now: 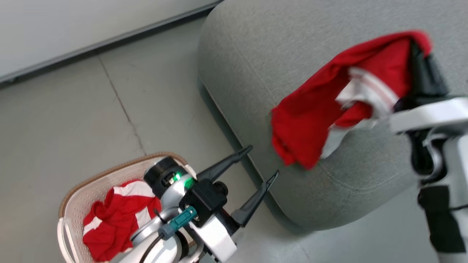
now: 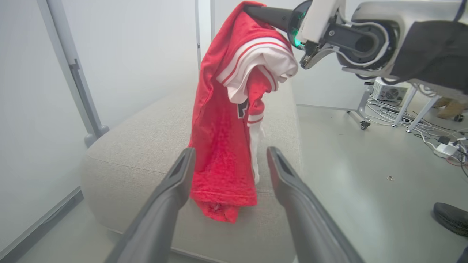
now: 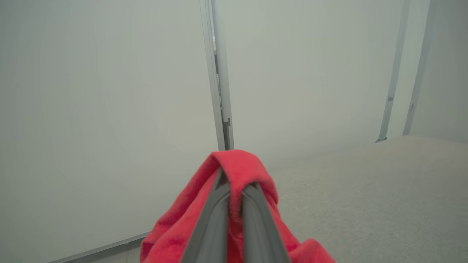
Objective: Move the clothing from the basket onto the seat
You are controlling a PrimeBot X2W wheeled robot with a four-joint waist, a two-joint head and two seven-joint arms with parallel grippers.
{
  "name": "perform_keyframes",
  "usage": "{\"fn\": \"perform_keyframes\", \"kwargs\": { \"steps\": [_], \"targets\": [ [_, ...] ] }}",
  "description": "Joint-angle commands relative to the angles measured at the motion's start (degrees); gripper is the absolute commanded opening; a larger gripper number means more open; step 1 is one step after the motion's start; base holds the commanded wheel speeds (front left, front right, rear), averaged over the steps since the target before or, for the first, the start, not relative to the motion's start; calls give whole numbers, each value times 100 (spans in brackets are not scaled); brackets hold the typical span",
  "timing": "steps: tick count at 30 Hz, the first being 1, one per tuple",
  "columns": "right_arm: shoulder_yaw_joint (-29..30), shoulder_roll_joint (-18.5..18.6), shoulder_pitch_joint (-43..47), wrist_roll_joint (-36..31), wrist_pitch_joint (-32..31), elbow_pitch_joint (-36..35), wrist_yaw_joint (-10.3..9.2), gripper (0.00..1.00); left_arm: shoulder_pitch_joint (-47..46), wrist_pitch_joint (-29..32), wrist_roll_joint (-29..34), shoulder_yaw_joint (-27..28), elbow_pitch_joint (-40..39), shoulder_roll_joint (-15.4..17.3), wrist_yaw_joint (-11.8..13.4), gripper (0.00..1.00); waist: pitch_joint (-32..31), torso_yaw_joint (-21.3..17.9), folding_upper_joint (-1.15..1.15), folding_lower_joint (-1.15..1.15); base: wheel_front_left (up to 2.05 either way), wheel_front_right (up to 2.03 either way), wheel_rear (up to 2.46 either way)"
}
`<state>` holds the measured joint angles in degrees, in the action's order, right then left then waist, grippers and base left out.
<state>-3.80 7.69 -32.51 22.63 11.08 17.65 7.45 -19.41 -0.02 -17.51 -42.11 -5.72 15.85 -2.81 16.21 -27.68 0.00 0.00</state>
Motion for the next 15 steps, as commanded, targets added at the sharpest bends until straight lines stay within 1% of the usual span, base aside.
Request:
{"fn": "perform_keyframes", "kwargs": {
  "steps": [1,7,11,15],
  "targets": [
    [134,53,-213,37,76,42,7,0,-171,37,59,36,-52,59,-19,100,328,195,0,0,0,0,0],
    [701,325,-1122,119,265,526,6,0,-704,180,257,107,-283,115,-61,100,1000,421,0,0,0,0,0],
    [1122,588,-1650,166,370,1075,5,0,-1029,300,358,79,-433,143,-122,100,1439,565,0,0,0,0,0],
    [1443,834,-2073,59,402,1630,5,0,-1312,434,481,16,-566,187,-179,100,1878,682,0,0,0,0,0]
  ]
}}
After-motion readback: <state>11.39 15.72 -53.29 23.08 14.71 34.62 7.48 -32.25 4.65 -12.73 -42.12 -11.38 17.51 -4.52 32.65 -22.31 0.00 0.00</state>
